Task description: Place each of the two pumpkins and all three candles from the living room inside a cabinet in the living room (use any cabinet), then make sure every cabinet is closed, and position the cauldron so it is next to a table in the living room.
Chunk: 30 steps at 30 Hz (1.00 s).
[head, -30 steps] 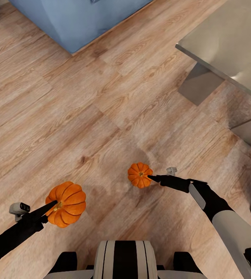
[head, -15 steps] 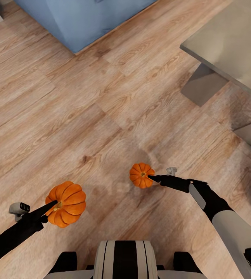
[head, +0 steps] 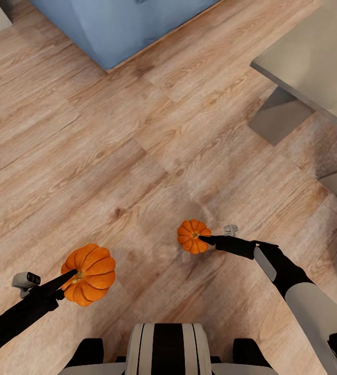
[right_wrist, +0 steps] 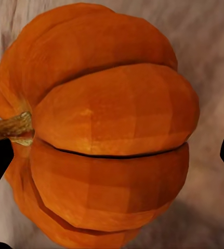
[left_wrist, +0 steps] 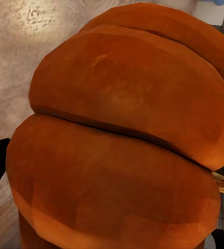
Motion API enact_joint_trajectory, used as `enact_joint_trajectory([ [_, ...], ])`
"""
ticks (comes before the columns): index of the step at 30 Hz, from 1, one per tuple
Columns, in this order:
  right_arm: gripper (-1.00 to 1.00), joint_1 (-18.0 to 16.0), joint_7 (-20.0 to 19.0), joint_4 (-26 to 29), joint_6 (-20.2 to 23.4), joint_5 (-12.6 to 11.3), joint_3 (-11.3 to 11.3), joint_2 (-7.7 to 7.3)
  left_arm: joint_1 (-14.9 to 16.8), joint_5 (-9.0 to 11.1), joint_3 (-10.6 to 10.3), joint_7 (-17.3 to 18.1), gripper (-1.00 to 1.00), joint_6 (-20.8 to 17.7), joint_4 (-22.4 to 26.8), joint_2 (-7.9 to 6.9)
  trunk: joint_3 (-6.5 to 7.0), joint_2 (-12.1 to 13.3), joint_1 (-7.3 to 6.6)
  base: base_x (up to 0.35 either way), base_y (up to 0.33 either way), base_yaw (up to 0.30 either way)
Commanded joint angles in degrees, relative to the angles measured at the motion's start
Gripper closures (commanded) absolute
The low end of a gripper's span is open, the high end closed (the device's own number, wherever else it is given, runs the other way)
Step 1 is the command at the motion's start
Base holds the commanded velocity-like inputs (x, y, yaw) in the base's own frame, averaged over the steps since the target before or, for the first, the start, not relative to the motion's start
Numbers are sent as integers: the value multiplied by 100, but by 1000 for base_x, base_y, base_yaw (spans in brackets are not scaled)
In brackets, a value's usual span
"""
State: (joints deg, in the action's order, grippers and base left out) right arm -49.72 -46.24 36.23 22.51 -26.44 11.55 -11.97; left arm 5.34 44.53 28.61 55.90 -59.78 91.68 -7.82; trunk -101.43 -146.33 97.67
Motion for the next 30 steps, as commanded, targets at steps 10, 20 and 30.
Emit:
enact_joint_trajectory([
  [10, -100, -36, 46, -61, 289, -52, 24, 2, 2, -14, 4, 18, 100, -16, 7, 10, -3, -1, -1, 0, 0, 1],
  [20, -100, -37, 53, -63, 330, -48, 24, 2, 2, -15, 4, 18, 100, -16, 8, 15, -3, -1, -1, 0, 0, 157],
  [30, 100, -37, 50, -68, 332, -69, 12, -5, 2, -20, -56, 16, 100, -16, 6, 26, -3, -1, -1, 0, 0, 84],
])
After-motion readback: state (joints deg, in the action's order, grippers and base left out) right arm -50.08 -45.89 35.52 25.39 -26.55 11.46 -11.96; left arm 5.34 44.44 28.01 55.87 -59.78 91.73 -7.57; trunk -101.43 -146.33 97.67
